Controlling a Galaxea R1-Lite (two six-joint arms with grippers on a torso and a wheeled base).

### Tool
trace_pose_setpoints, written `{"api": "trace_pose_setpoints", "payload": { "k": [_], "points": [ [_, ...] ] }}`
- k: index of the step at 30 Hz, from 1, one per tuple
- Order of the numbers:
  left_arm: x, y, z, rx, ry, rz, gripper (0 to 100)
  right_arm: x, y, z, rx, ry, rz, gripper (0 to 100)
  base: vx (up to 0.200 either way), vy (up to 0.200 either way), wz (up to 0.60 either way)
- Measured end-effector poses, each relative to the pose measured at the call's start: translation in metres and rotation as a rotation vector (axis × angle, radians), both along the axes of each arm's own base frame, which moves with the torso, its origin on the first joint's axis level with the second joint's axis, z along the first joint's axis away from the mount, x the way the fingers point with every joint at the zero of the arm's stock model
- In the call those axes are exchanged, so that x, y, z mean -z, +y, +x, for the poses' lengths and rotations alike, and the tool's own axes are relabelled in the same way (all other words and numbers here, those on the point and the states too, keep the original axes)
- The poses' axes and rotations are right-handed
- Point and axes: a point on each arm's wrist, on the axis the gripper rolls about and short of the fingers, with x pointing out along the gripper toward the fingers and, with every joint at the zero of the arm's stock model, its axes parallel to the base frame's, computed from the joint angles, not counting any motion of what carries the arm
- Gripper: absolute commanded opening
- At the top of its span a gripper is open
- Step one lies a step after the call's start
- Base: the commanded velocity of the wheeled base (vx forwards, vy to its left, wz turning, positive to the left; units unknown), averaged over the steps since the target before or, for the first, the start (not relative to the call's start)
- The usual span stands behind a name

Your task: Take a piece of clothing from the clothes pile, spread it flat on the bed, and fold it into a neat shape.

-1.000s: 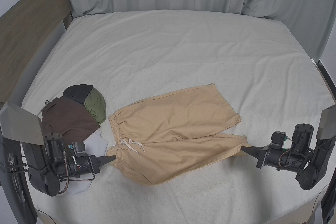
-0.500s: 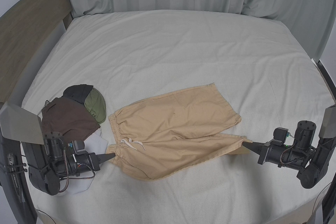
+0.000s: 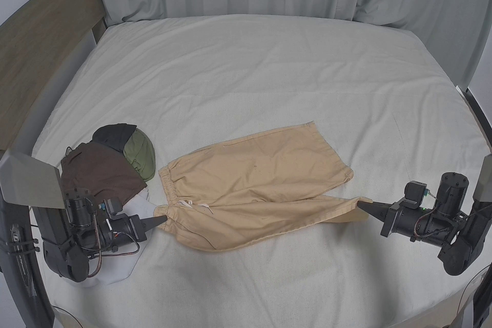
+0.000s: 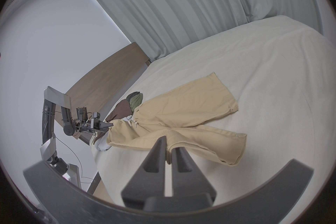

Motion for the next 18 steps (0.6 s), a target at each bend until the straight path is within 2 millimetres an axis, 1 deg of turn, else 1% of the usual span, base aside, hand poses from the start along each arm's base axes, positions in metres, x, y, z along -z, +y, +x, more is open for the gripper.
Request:
{"api": "trace_pose_setpoints", "payload": {
  "k": [18],
  "points": [
    [-0.007, 0.001, 0.008, -0.039, -0.021, -0.02, 0, -0.011, 0.003, -0.001, -0.007, -0.047, 0.011, 0, 0.0, 0.0, 0.0]
  ]
}}
